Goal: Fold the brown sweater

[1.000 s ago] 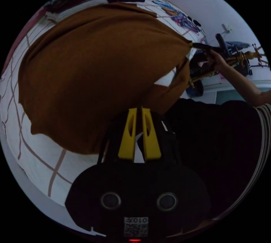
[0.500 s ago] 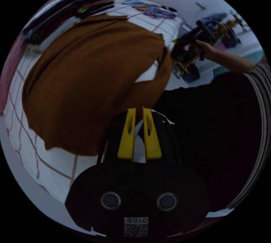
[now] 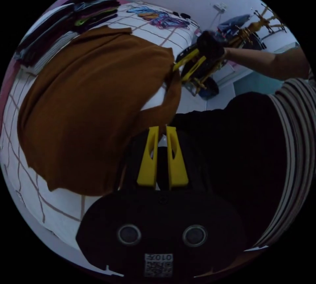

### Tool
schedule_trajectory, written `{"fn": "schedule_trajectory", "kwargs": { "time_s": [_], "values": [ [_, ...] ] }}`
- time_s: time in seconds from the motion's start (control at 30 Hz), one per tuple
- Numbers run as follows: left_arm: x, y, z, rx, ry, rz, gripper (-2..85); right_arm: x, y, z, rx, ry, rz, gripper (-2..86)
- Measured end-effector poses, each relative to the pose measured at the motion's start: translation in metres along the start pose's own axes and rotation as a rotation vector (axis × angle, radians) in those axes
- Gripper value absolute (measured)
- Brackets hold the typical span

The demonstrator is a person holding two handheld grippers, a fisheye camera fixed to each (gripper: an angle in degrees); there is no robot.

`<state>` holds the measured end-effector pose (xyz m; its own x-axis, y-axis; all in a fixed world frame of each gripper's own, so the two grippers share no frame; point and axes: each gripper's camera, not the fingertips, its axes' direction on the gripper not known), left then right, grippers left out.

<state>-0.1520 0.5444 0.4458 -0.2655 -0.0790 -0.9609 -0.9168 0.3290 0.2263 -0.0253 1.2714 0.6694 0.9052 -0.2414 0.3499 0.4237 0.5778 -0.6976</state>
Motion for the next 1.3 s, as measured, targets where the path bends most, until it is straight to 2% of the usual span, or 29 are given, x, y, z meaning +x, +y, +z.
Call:
{"fn": "schedule_trajectory", "kwargs": {
  "time_s": [0.17,0.27,0.33,0.37,0.43,0.57,0.63,0.67,0.73,0.77,0.8,0.83,0.93,1.0,1.1,1.17,1.23,1.3],
  "values": [
    [-0.010,0.022,-0.016,0.072,-0.006,-0.153,2.9,0.015,-0.031,0.032,-0.200,-0.124,-0.094,2.9],
    [-0.011,0.038,-0.025,0.112,-0.032,-0.216,2.9,0.028,-0.043,0.016,-0.072,-0.465,-0.132,2.1],
    [-0.010,0.048,-0.031,0.134,-0.047,-0.238,3.0,0.045,-0.050,-0.011,0.101,-0.799,-0.200,1.8],
    [-0.008,0.053,-0.034,0.140,-0.067,-0.245,3.0,0.051,-0.051,-0.019,0.156,-0.854,-0.212,1.8],
    [-0.006,0.060,-0.039,0.145,-0.099,-0.250,3.2,0.080,-0.053,-0.051,0.401,-0.996,-0.251,1.9],
    [-0.008,0.071,-0.051,0.184,-0.150,-0.287,3.6,0.129,-0.062,-0.083,0.745,-1.126,-0.295,2.6],
    [-0.014,0.074,-0.055,0.195,-0.177,-0.328,3.8,0.174,-0.075,-0.077,0.919,-1.116,-0.026,3.3],
    [-0.019,0.075,-0.057,0.198,-0.195,-0.354,3.9,0.187,-0.078,-0.071,0.937,-1.113,0.101,3.4],
    [-0.024,0.075,-0.060,0.204,-0.215,-0.383,4.2,0.233,-0.081,-0.037,0.931,-1.084,0.640,3.9],
    [-0.027,0.075,-0.061,0.207,-0.221,-0.390,4.4,0.241,-0.080,-0.030,0.919,-1.042,0.713,4.0],
    [-0.028,0.075,-0.061,0.206,-0.221,-0.391,4.6,0.253,-0.083,-0.017,0.822,-0.965,0.790,4.2],
    [-0.030,0.075,-0.061,0.196,-0.227,-0.395,5.1,0.261,-0.088,-0.004,0.712,-0.949,0.826,4.4],
    [-0.033,0.075,-0.055,0.156,-0.266,-0.388,6.3,0.260,-0.092,0.010,0.572,-0.906,0.813,5.4],
    [-0.037,0.075,-0.049,0.128,-0.277,-0.383,7.2,0.255,-0.088,0.011,0.519,-0.826,0.826,6.3],
    [-0.045,0.070,-0.040,0.084,-0.305,-0.366,9.0,0.247,-0.079,0.015,0.494,-0.811,0.844,7.2],
    [-0.055,0.064,-0.037,0.070,-0.332,-0.355,10.3,0.241,-0.077,0.013,0.450,-0.735,0.846,7.7],
    [-0.065,0.057,-0.037,0.043,-0.382,-0.349,11.0,0.227,-0.080,0.003,0.383,-0.544,0.804,8.7],
    [-0.078,0.054,-0.036,0.028,-0.406,-0.364,11.6,0.215,-0.086,-0.004,0.399,-0.514,0.726,9.5]
  ]
}}
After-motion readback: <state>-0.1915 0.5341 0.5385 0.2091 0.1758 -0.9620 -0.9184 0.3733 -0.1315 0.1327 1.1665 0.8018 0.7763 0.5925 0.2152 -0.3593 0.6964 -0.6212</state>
